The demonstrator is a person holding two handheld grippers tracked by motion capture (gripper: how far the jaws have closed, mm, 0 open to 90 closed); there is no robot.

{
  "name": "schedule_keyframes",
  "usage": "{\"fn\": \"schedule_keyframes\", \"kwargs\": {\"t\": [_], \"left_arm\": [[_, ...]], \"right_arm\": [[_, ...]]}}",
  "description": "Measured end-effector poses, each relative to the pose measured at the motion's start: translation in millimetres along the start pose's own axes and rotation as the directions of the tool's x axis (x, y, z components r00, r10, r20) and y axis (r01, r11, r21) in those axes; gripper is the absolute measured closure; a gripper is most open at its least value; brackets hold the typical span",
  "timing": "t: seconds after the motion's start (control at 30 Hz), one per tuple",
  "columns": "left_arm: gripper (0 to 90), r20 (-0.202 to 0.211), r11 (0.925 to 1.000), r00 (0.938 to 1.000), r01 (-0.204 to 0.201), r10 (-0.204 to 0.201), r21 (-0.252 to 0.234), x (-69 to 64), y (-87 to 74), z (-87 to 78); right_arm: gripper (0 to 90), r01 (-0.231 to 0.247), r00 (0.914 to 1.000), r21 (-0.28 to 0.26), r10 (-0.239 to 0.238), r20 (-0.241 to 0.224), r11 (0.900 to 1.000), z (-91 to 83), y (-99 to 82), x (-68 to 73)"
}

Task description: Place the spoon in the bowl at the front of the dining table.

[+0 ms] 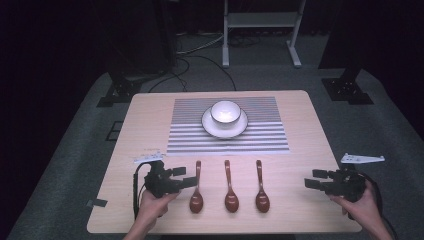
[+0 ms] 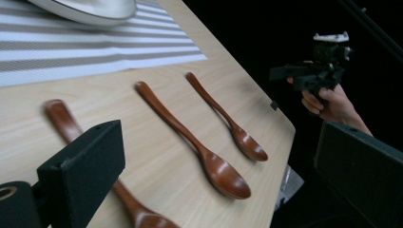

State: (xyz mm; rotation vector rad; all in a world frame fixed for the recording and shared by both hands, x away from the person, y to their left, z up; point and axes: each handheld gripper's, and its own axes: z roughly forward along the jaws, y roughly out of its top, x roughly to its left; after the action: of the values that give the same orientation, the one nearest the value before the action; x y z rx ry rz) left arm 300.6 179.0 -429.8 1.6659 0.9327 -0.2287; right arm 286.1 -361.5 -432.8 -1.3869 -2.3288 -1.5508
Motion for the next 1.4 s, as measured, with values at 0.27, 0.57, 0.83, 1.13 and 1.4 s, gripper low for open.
{"fn": "schedule_keyframes", "kwargs": {"t": [0.27,0.57,0.83,1.13,1.4], "left_arm": [[2.0,0.079,0.9971,0.9967,0.010,-0.016,0.076,-15.0,-7.1,29.3],[4.3,0.158,0.9871,0.9867,0.012,-0.038,0.159,-28.9,-14.9,60.9],[5.3,0.204,0.9737,0.9769,0.014,-0.062,0.227,-39.4,-20.7,82.4],[5.3,0.228,0.9550,0.9692,0.022,-0.093,0.296,-46.2,-29.8,101.7],[5.3,0.232,0.9369,0.9678,0.010,-0.097,0.349,-49.4,-37.3,109.8]], "right_arm": [[23.5,0.007,0.9994,0.016,-0.006,-0.033,0.9998,12.0,8.5,1.7],[23.9,0.017,0.9984,0.038,-0.015,-0.054,0.9991,25.6,14.8,3.6],[24.8,0.021,0.9976,0.051,-0.018,-0.068,0.9985,33.5,19.3,4.9],[25.1,0.033,0.9963,0.047,-0.029,-0.081,0.9983,37.9,26.4,8.9],[25.1,0.049,0.9947,0.053,-0.044,-0.093,0.9974,44.3,32.8,15.2]]}}
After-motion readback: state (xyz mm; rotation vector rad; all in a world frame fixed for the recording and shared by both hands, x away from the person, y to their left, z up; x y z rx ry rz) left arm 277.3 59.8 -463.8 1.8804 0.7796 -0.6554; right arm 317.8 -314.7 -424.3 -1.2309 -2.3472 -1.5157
